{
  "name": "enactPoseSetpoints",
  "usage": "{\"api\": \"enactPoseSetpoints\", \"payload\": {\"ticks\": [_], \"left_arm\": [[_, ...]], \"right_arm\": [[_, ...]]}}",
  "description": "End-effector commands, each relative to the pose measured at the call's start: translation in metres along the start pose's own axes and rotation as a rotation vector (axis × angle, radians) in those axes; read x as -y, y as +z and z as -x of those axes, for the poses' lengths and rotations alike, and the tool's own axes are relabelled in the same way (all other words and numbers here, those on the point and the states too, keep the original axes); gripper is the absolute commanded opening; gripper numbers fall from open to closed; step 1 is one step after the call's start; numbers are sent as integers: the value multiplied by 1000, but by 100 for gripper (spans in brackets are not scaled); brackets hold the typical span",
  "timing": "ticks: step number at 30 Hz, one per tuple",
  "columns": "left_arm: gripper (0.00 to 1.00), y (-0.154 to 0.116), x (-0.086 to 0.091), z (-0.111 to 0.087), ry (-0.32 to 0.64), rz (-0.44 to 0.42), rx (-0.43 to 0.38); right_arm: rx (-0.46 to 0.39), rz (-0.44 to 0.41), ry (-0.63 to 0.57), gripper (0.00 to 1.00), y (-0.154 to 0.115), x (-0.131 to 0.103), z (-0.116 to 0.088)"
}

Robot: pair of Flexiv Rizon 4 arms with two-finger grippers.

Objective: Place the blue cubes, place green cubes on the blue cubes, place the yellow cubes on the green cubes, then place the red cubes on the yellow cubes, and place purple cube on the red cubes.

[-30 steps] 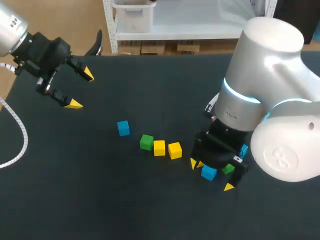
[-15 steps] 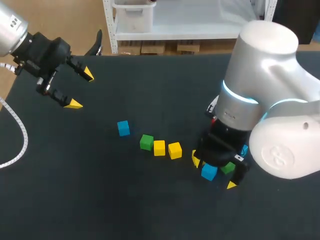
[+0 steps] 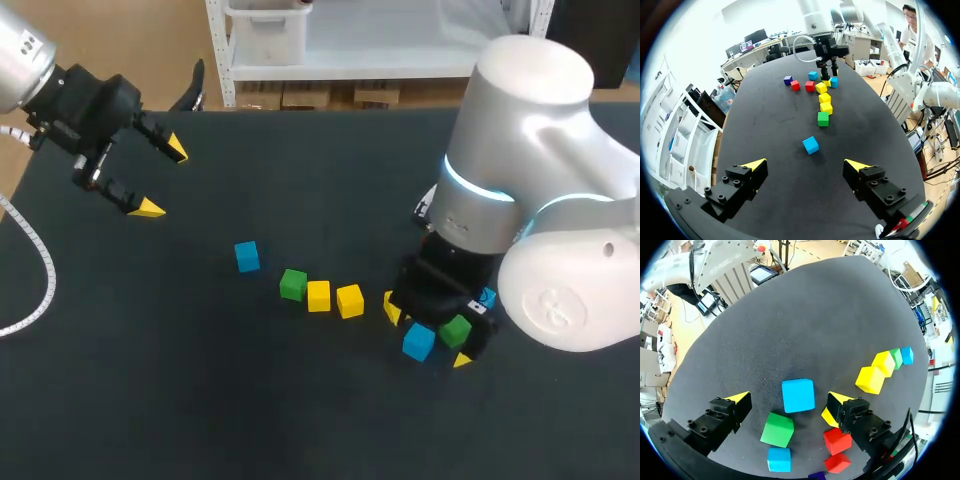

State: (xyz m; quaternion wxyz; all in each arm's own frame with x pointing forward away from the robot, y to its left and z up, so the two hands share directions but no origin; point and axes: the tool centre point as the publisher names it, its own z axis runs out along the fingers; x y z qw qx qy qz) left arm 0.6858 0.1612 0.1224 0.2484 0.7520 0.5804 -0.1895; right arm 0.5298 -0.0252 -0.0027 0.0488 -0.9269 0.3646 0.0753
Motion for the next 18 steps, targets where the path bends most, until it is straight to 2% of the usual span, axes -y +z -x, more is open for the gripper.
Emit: {"api": "enactPoseSetpoints", "payload": {"ticks": [1, 3, 6, 9, 11, 13, 14, 15, 16, 18], "left_arm": [[100, 0, 0, 0, 2, 1, 0], [100, 0, 0, 0, 2, 1, 0], [100, 0, 0, 0, 2, 1, 0], [100, 0, 0, 0, 2, 1, 0], [100, 0, 0, 0, 2, 1, 0], [100, 0, 0, 0, 2, 1, 0], [100, 0, 0, 0, 2, 1, 0], [100, 0, 0, 0, 2, 1, 0], [100, 0, 0, 0, 2, 1, 0], [100, 0, 0, 0, 2, 1, 0]], "right_arm": [[-3, 1, 3, 100, 1, 2, -1], [-5, 1, 4, 91, 2, 3, -1], [-6, -1, 4, 86, 2, 5, 0], [-7, -5, 2, 68, 2, 9, 1], [-9, -6, -1, 71, 1, 10, 2], [-10, -7, -3, 69, 2, 11, 2], [-10, -8, -3, 65, 2, 12, 2], [-11, -8, -4, 53, 2, 12, 2], [-12, -8, -4, 49, 2, 12, 2], [-15, -6, -5, 49, 2, 12, 2]]}}
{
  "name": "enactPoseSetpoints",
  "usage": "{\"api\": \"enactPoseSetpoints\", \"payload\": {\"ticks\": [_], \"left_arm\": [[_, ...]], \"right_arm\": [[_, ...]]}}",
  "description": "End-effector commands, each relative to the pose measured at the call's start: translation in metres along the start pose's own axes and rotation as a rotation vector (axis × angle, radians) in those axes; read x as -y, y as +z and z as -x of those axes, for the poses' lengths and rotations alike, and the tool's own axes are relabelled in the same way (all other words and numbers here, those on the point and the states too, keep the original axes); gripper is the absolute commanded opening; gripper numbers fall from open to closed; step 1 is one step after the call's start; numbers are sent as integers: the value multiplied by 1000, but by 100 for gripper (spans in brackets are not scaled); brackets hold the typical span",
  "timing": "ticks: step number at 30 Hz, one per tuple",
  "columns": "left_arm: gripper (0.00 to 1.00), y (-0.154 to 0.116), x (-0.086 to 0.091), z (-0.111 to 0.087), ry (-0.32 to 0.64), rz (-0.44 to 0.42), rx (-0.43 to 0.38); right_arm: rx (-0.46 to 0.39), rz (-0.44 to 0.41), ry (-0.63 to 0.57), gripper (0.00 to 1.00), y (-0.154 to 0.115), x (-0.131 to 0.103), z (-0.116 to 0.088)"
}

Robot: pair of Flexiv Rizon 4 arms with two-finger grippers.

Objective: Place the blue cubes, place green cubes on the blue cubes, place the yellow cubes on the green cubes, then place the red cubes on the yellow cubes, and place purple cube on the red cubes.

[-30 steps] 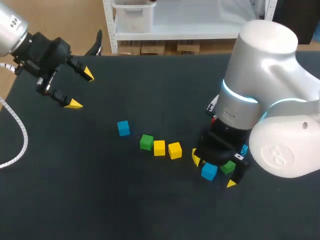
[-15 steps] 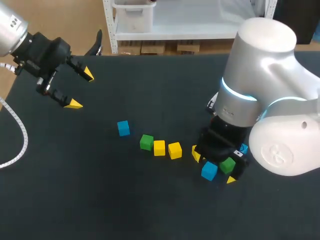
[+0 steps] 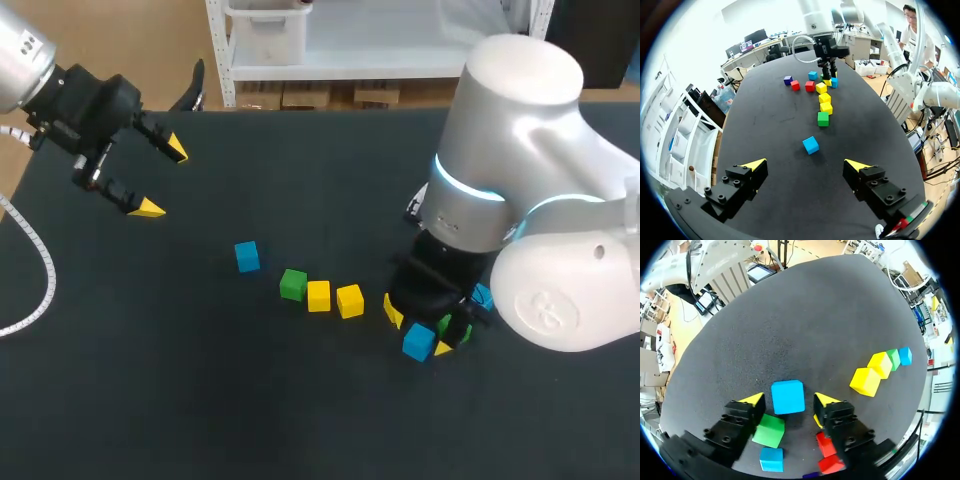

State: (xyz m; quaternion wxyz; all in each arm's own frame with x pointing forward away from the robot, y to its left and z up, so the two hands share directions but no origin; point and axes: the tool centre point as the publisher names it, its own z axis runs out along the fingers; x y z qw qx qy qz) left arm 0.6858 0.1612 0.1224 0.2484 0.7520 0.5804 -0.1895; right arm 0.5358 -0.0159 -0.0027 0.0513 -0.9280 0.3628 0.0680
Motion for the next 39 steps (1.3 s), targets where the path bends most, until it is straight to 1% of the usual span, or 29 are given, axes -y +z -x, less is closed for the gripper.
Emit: {"api": "enactPoseSetpoints", "payload": {"ticks": [1, 6, 7, 9, 11, 12, 15, 18, 20, 22, 24, 26, 27, 29, 33, 36, 39], "left_arm": [[100, 0, 0, 0, 2, 1, 0], [100, 0, 0, 0, 2, 1, 0], [100, 0, 0, 0, 2, 1, 0], [100, 0, 0, 0, 2, 1, 0], [100, 0, 0, 0, 2, 1, 0], [100, 0, 0, 0, 2, 1, 0], [100, 0, 0, 0, 2, 1, 0], [100, 0, 0, 0, 2, 1, 0], [100, 0, 0, 0, 2, 1, 0], [100, 0, 0, 0, 2, 1, 0], [100, 0, 0, 0, 2, 1, 0], [100, 0, 0, 0, 2, 1, 0], [100, 0, 0, 0, 2, 1, 0], [100, 0, 0, 0, 2, 1, 0], [100, 0, 0, 0, 2, 1, 0], [100, 0, 0, 0, 2, 1, 0], [100, 0, 0, 0, 2, 1, 0]], "right_arm": [[-4, 4, 0, 48, 1, 2, 0], [-8, 7, 0, 43, 1, 1, -1], [-9, 7, 0, 41, 1, 1, -1], [-11, 7, -2, 33, 0, 1, -1], [-13, 5, -3, 5, -1, 1, -1], [-13, 3, -3, 0, -2, 1, -1], [-7, -6, 4, 0, -6, -1, 2], [16, -17, 52, 0, -14, -4, 8], [65, -37, 127, 0, -23, -5, 13], [103, -35, 211, 0, -33, -6, 19], [95, -14, 283, 0, -43, -7, 25], [41, 8, 356, 0, -56, -6, 30], [36, 6, 389, 0, -62, -6, 32], [4, 30, 448, 0, -74, -4, 33], [-64, 27, 558, 0, -96, 0, 32], [-55, 4, 633, 0, -104, 4, 28], [-50, -31, 677, 0, -107, 13, 25]]}}
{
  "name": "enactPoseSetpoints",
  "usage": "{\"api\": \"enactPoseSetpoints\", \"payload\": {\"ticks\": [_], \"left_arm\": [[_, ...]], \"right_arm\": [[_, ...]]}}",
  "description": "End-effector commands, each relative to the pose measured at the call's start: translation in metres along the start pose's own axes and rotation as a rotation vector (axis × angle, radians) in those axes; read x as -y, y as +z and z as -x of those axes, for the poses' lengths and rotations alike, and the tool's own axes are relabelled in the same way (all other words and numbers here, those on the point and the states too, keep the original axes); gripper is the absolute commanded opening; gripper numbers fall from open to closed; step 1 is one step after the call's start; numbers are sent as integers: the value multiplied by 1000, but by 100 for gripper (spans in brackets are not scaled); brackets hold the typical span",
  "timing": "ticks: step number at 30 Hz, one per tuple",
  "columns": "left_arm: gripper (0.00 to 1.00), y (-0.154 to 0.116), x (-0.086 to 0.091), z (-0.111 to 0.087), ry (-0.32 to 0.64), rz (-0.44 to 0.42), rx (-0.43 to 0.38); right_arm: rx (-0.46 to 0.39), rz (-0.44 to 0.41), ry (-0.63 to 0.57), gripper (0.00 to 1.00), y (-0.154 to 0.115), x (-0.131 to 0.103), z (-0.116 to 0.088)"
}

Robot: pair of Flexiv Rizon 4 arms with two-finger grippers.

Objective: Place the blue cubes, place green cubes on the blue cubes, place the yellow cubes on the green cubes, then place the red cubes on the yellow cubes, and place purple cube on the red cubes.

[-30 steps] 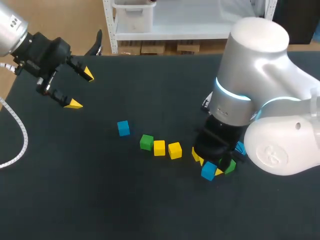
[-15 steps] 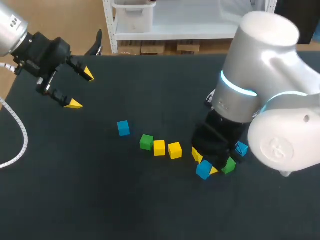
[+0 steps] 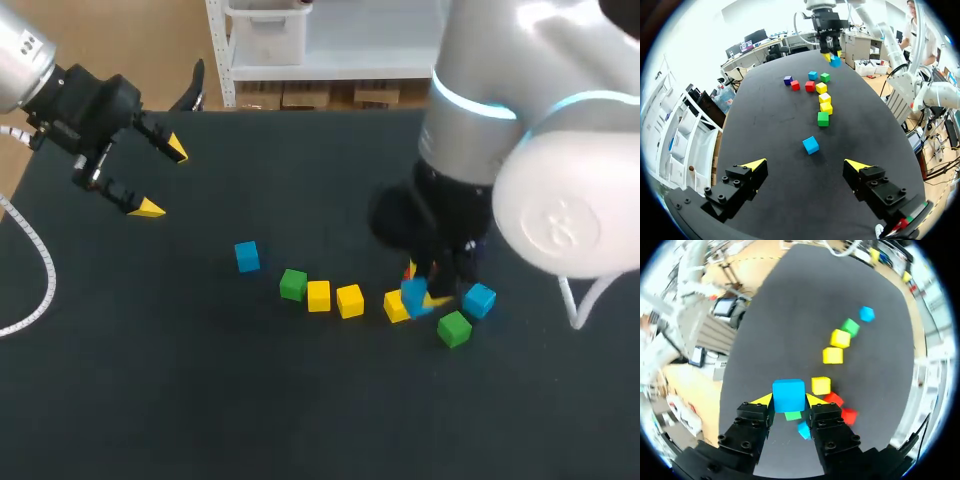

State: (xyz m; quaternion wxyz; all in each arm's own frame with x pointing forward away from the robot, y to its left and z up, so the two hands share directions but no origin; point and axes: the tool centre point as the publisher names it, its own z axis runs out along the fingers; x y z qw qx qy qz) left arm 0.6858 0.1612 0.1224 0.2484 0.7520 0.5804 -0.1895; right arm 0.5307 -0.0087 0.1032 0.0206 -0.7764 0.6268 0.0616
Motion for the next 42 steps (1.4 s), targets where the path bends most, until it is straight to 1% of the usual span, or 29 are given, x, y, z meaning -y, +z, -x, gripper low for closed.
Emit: {"api": "enactPoseSetpoints", "payload": {"ticks": [1, 3, 7, 8, 12, 17, 22, 25, 30, 34, 38, 42], "left_arm": [[100, 0, 0, 0, 2, 1, 0], [100, 0, 0, 0, 2, 1, 0], [100, 0, 0, 0, 2, 1, 0], [100, 0, 0, 0, 2, 1, 0], [100, 0, 0, 0, 2, 1, 0], [100, 0, 0, 0, 2, 1, 0], [100, 0, 0, 0, 2, 1, 0], [100, 0, 0, 0, 2, 1, 0], [100, 0, 0, 0, 2, 1, 0], [100, 0, 0, 0, 2, 1, 0], [100, 0, 0, 0, 2, 1, 0], [100, 0, 0, 0, 2, 1, 0]], "right_arm": [[14, -34, 73, 0, -4, 9, 4], [33, -68, 94, 0, -2, 19, 8], [37, -115, 103, 0, 6, 38, 16], [56, -118, 113, 0, 8, 44, 18], [29, -113, 135, 0, 18, 63, 23], [40, -115, 191, 0, 26, 81, 26], [40, -122, 240, 0, 32, 98, 26], [22, -114, 262, 0, 41, 109, 24], [-5, -109, 257, 0, 57, 127, 23], [4, -111, 255, 0, 66, 145, 21], [3, -122, 245, 0, 69, 158, 17], [-1, -131, 228, 0, 71, 166, 13]]}}
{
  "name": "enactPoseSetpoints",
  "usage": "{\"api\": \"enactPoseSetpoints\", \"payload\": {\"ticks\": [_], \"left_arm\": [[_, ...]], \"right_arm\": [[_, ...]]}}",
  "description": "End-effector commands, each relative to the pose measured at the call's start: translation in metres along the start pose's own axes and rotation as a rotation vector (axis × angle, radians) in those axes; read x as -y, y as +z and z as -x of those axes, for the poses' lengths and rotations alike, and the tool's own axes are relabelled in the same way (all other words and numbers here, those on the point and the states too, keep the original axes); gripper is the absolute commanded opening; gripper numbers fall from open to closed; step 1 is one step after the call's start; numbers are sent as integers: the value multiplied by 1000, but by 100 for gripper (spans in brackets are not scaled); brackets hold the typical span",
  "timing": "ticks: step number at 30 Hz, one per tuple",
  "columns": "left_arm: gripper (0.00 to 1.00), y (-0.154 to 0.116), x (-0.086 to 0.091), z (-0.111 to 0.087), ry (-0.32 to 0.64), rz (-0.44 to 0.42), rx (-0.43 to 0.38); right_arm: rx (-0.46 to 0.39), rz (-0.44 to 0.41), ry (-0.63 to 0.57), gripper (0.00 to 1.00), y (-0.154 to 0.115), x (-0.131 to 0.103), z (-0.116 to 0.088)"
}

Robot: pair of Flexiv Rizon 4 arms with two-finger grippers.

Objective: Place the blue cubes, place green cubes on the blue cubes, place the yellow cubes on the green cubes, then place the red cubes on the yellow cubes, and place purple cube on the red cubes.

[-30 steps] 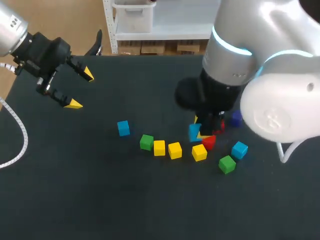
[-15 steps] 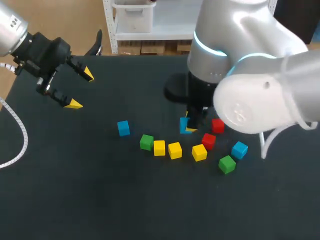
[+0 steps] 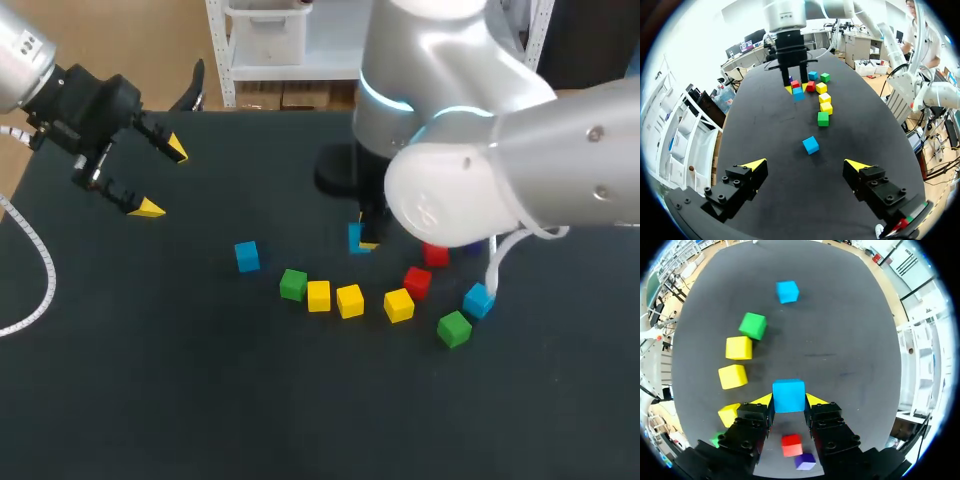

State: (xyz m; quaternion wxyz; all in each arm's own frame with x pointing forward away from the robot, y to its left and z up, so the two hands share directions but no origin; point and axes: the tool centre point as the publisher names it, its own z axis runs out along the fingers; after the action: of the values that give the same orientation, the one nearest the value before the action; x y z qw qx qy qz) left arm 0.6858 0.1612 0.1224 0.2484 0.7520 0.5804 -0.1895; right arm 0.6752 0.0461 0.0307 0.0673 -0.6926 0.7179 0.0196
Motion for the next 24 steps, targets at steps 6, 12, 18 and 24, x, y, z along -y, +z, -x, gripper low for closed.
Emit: {"api": "enactPoseSetpoints", "payload": {"ticks": [6, 12, 18, 24], "left_arm": [[100, 0, 0, 0, 2, 1, 0], [100, 0, 0, 0, 2, 1, 0], [100, 0, 0, 0, 2, 1, 0], [100, 0, 0, 0, 2, 1, 0]], "right_arm": [[-4, 2, -24, 0, 8, 22, -4], [-3, 0, -30, 0, 13, 27, -5], [0, 6, -30, 0, 19, 26, -3], [0, 9, -31, 0, 25, 25, -2]]}}
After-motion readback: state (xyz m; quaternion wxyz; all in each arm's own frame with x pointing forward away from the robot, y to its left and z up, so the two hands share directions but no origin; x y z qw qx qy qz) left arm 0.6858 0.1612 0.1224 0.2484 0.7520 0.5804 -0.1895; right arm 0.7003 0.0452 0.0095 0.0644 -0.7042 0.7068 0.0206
